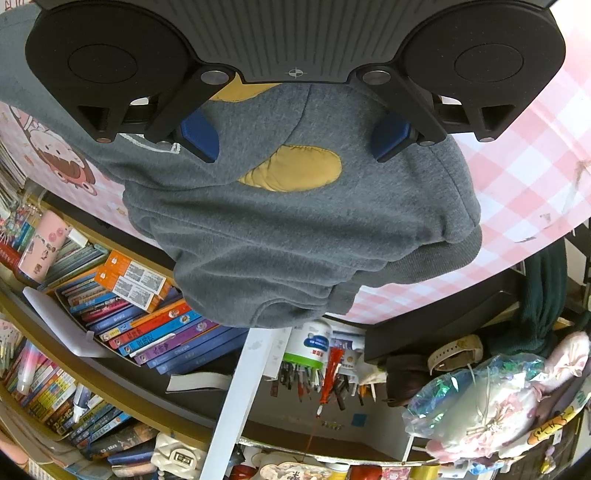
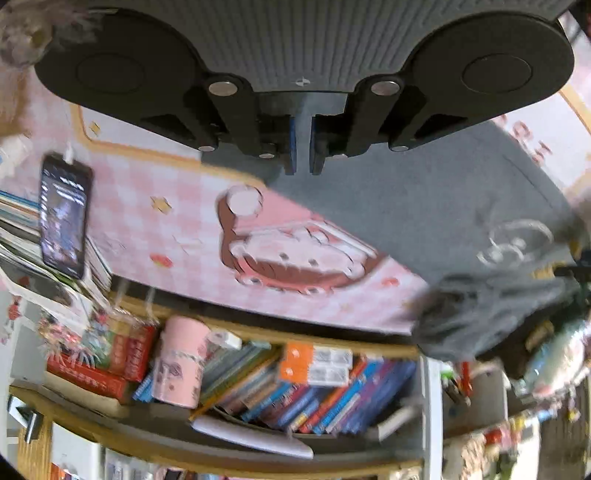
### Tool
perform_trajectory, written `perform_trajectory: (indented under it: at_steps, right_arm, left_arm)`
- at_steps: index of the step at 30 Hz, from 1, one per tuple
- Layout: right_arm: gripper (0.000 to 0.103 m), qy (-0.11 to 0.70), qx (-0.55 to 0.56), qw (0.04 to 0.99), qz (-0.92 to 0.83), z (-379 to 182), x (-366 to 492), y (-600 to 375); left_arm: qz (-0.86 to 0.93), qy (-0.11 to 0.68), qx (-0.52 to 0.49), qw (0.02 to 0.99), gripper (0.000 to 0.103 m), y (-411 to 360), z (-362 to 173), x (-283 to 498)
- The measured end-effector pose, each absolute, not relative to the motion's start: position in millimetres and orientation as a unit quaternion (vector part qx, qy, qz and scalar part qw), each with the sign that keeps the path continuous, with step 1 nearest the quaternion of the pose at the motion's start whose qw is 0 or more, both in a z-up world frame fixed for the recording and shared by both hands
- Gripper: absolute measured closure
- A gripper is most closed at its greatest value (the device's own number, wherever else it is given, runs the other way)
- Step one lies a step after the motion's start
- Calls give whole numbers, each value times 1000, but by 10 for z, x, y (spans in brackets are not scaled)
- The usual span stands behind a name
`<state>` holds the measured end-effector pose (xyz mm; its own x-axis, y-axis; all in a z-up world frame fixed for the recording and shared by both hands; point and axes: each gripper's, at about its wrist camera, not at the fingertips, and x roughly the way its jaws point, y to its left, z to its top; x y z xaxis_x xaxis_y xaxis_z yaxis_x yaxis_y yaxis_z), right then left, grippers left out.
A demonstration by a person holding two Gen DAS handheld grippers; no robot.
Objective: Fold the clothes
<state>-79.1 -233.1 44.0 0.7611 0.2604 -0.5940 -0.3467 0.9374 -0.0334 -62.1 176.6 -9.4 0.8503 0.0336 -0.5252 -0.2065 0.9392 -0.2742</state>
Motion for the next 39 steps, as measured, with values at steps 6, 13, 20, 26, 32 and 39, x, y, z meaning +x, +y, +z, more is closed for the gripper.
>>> perform_trajectory:
  at_steps: [6, 13, 20, 26, 32, 39]
  right_arm:
    - [94, 345, -96, 916, 182, 236, -779, -2312]
    - [99, 353, -78, 919, 159, 194, -784, -2449]
    - [82, 327, -43, 928, 176, 340, -817, -2466]
    - [78, 321, -29, 928, 188, 311, -752, -2393]
    - [74, 339, -19, 923, 180, 162, -713, -2428]
    - [68, 340, -9, 922, 187, 151, -690, -2439]
  left_arm:
    - [66, 266, -163, 948, 11, 1766, -96, -624]
    - [65, 265, -160, 949, 11, 1757, -90, -661]
    - [86, 216, -200, 952, 15, 2025, 41, -883]
    - [76, 219, -235, 944, 65, 2284, 79, -583]
    - [129, 254, -286, 915, 87, 2566, -135, -514]
    - [147, 254, -280, 914, 87, 2577, -141, -662]
